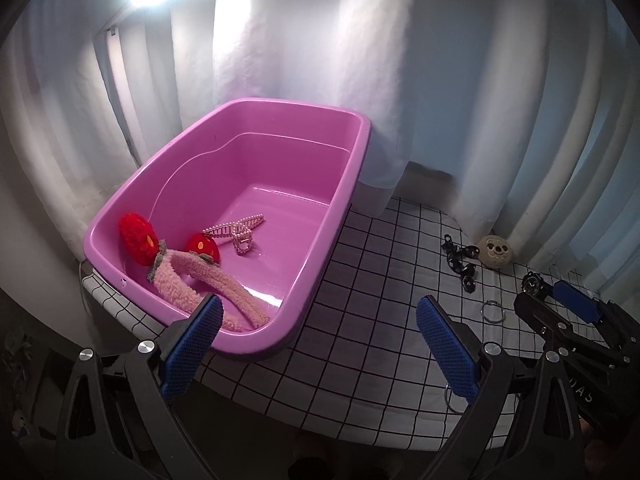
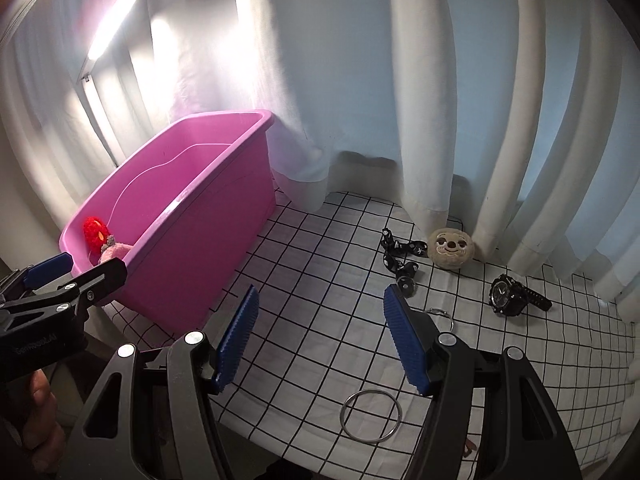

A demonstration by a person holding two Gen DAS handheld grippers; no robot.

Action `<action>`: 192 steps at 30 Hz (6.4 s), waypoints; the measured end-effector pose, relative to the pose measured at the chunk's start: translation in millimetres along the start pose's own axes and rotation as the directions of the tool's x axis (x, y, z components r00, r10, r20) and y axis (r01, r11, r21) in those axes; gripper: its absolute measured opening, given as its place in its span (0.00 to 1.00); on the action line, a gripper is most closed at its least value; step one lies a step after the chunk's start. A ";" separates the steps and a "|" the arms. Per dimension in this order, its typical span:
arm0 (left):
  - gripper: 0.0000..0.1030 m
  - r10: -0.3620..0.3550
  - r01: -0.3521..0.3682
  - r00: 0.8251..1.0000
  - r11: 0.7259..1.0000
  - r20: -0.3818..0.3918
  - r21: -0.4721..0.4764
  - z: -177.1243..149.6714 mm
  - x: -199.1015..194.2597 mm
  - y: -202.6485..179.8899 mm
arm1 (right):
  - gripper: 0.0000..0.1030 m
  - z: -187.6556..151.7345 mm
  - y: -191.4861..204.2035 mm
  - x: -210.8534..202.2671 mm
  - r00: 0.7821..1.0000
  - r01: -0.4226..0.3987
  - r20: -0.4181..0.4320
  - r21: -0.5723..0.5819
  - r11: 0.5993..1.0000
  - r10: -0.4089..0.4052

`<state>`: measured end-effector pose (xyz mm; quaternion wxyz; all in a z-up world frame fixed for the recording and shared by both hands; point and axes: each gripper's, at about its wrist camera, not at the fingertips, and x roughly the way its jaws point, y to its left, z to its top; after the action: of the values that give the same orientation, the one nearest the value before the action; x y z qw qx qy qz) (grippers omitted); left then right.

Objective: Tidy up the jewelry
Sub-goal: 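Withdraw both open tools from the tub back over the table, then reach the left tool to the large silver ring while the right tool reaches the brown clip, then close the left tool on the silver ring while the right tool grasps the brown clip, then carry the silver ring and brown clip over the pink tub with both tools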

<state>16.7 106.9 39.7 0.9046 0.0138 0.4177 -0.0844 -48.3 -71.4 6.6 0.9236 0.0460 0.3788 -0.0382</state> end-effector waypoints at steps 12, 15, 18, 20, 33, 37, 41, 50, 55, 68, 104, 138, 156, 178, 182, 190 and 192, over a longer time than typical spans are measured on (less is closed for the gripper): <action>0.93 -0.097 0.102 0.994 0.989 -0.055 0.104 -29.8 7.6 -63.4 | 0.60 -38.6 -61.1 -21.7 0.996 0.091 -0.025 0.104 0.990 -0.089; 0.93 -0.114 0.122 0.991 0.984 -0.067 0.129 -37.2 9.7 -80.0 | 0.60 -49.3 -75.2 -27.8 0.994 0.110 -0.031 0.130 0.985 -0.107; 0.93 -0.130 0.141 0.988 0.978 -0.080 0.152 -44.0 11.3 -95.2 | 0.60 -59.2 -87.6 -33.5 0.992 0.127 -0.039 0.152 0.980 -0.123; 0.93 -0.142 0.155 0.986 0.974 -0.090 0.166 -48.9 12.4 -105.3 | 0.60 -66.3 -96.1 -38.1 0.990 0.139 -0.044 0.166 0.976 -0.133; 0.93 -0.165 0.201 0.972 0.952 -0.167 0.230 -86.5 26.1 -155.3 | 0.60 -120.1 -148.6 -47.1 0.980 0.187 -0.114 0.249 0.950 -0.163; 0.93 -0.152 0.198 0.967 0.953 -0.203 0.228 -101.3 36.9 -161.0 | 0.60 -140.0 -160.3 -40.6 0.977 0.190 -0.148 0.261 0.947 -0.155; 0.93 -0.130 0.188 0.959 0.956 -0.251 0.223 -119.0 51.9 -163.0 | 0.60 -160.7 -166.2 -31.8 0.972 0.190 -0.186 0.264 0.946 -0.143; 0.93 -0.098 0.179 0.945 0.953 -0.311 0.243 -148.0 79.9 -175.2 | 0.60 -189.3 -175.1 -1.3 0.967 0.146 -0.243 0.260 0.955 -0.082; 0.93 -0.091 0.174 0.946 0.952 -0.311 0.250 -153.7 94.9 -178.4 | 0.60 -191.2 -172.2 17.5 0.969 0.120 -0.237 0.236 0.964 -0.063; 0.93 -0.087 0.176 0.934 0.956 -0.346 0.236 -167.0 130.8 -181.0 | 0.60 -197.4 -169.1 50.1 0.966 0.112 -0.249 0.179 0.977 -0.065; 0.94 -0.096 0.153 0.969 0.958 -0.230 0.243 -168.3 152.7 -197.3 | 0.68 -191.1 -165.0 75.3 0.980 0.141 -0.145 0.025 0.990 -0.136; 0.69 -0.156 0.194 0.972 0.955 -0.175 0.225 -141.5 123.6 -190.6 | 0.12 -165.3 -160.0 56.0 0.994 0.065 -0.091 0.024 0.998 -0.063; 0.69 -0.174 0.170 0.985 0.976 0.017 0.139 -38.0 55.7 -133.7 | 0.12 -64.0 -102.8 10.2 0.996 0.021 0.083 -0.082 0.996 -0.014; 0.69 0.069 -0.049 0.971 0.995 0.227 -0.090 78.6 7.5 52.0 | 0.12 91.6 86.0 22.5 0.929 -0.201 0.222 -0.369 0.907 0.296; 0.69 0.118 -0.093 0.972 0.988 0.204 -0.126 81.4 17.4 83.1 | 0.12 104.9 119.3 39.6 0.924 -0.236 0.187 -0.402 0.885 0.332; 0.69 0.138 -0.112 0.980 0.977 0.140 -0.179 76.0 45.9 123.1 | 0.12 118.7 172.8 80.3 0.936 -0.267 0.090 -0.451 0.851 0.341; 0.69 0.138 -0.113 0.982 0.976 0.127 -0.187 75.0 53.0 130.1 | 0.12 120.7 181.4 90.9 0.940 -0.272 0.063 -0.453 0.849 0.335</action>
<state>128.3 220.5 42.4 0.9326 -0.0468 0.3577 0.0101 119.5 91.7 38.4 0.9285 -0.1062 0.2999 0.1915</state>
